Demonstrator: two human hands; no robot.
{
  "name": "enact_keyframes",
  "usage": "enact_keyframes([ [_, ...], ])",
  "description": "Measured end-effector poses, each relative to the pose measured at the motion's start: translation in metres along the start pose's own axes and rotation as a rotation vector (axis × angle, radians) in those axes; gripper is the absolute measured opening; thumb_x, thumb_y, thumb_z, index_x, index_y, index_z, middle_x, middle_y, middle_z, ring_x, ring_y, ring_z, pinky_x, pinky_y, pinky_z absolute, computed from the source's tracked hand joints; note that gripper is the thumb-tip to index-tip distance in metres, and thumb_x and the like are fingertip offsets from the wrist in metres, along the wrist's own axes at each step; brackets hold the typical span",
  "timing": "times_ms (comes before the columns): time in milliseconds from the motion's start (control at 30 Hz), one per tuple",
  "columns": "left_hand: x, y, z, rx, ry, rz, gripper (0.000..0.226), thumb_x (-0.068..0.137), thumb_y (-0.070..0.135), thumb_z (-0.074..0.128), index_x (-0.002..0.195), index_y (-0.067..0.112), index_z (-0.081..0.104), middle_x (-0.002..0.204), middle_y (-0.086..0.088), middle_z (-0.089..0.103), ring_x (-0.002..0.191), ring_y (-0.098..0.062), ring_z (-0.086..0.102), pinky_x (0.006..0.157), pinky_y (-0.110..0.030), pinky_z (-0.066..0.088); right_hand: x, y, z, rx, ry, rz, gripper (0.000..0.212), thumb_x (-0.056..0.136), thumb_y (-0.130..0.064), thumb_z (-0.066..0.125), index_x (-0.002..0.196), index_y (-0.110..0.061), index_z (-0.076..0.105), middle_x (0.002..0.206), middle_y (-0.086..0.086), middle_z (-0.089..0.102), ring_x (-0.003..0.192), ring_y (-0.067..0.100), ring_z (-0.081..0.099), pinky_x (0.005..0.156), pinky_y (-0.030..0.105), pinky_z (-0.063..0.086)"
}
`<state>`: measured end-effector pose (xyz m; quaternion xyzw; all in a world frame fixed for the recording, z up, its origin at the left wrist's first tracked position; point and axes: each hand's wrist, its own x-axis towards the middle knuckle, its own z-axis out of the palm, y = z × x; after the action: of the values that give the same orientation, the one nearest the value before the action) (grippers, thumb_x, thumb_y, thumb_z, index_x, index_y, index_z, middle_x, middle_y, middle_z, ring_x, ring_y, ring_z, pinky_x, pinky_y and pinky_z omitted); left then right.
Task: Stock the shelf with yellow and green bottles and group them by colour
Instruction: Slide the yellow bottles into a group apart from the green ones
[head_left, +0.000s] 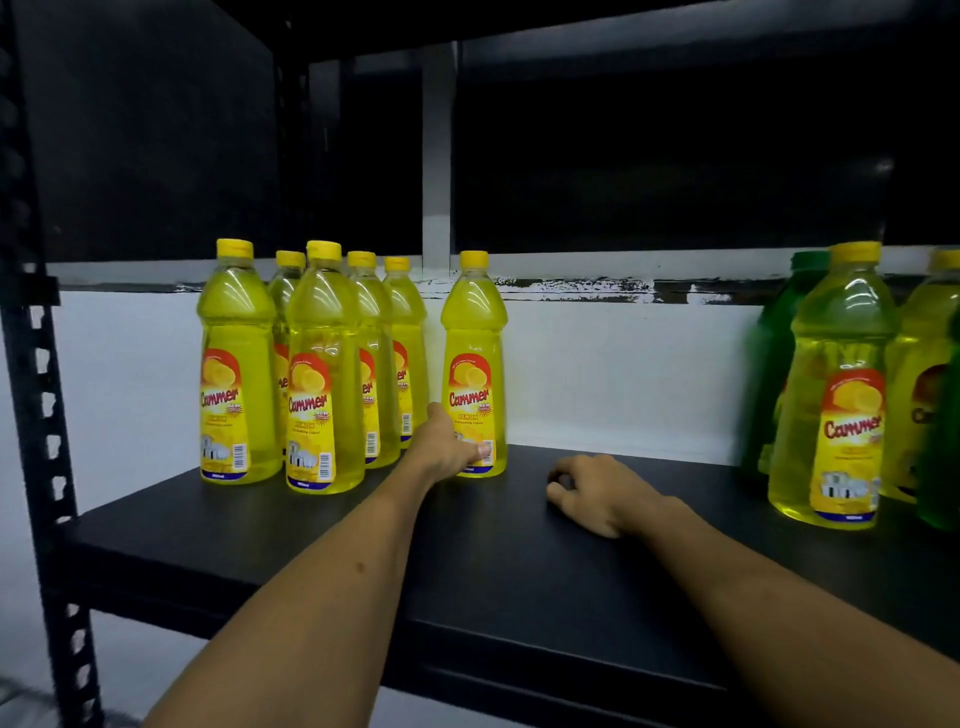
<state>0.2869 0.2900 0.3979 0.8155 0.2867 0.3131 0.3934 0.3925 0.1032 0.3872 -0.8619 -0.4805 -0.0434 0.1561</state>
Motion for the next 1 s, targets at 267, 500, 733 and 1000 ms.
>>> enact_keyframes([
  [267,0.043,-0.014,0.01,-0.016,0.0,0.008,0.072,0.081,0.022,0.078,0.135,0.01,0.033,0.129,-0.008,0.057,0.117,-0.026,0.057,0.103,-0.043,0.046,0.022,0.01,0.007,-0.01,-0.044,-0.02,0.042,0.095,-0.045,0.038,0.126,-0.025,0.058,0.129,0.005,0.06,0.117,0.026,0.055,0.099,0.044,0.045],
  [500,0.055,-0.017,0.012,-0.047,0.0,0.006,0.07,0.084,0.022,0.075,0.137,0.01,0.03,0.132,-0.009,0.054,0.121,-0.028,0.055,0.103,-0.044,0.047,0.021,0.007,0.007,-0.032,-0.054,-0.025,0.043,0.099,-0.041,0.036,0.131,-0.02,0.054,0.135,0.007,0.056,0.123,0.027,0.052,0.103,0.044,0.042],
  [733,0.052,-0.028,0.012,-0.133,-0.002,0.054,0.062,0.083,0.027,0.076,0.134,0.015,0.041,0.129,-0.006,0.059,0.116,-0.025,0.058,0.101,-0.042,0.048,0.017,0.004,0.004,-0.033,-0.053,-0.036,0.042,0.101,-0.038,0.036,0.133,-0.019,0.053,0.138,0.006,0.054,0.126,0.025,0.05,0.106,0.044,0.04],
  [1000,0.032,-0.023,0.012,-0.11,0.091,0.006,0.069,0.081,0.028,0.078,0.134,0.009,0.039,0.126,-0.005,0.058,0.118,-0.026,0.056,0.101,-0.041,0.047,0.008,0.009,-0.002,0.118,-0.027,-0.024,0.037,0.098,-0.037,0.049,0.128,-0.018,0.06,0.129,0.003,0.06,0.118,0.019,0.054,0.097,0.028,0.041],
])
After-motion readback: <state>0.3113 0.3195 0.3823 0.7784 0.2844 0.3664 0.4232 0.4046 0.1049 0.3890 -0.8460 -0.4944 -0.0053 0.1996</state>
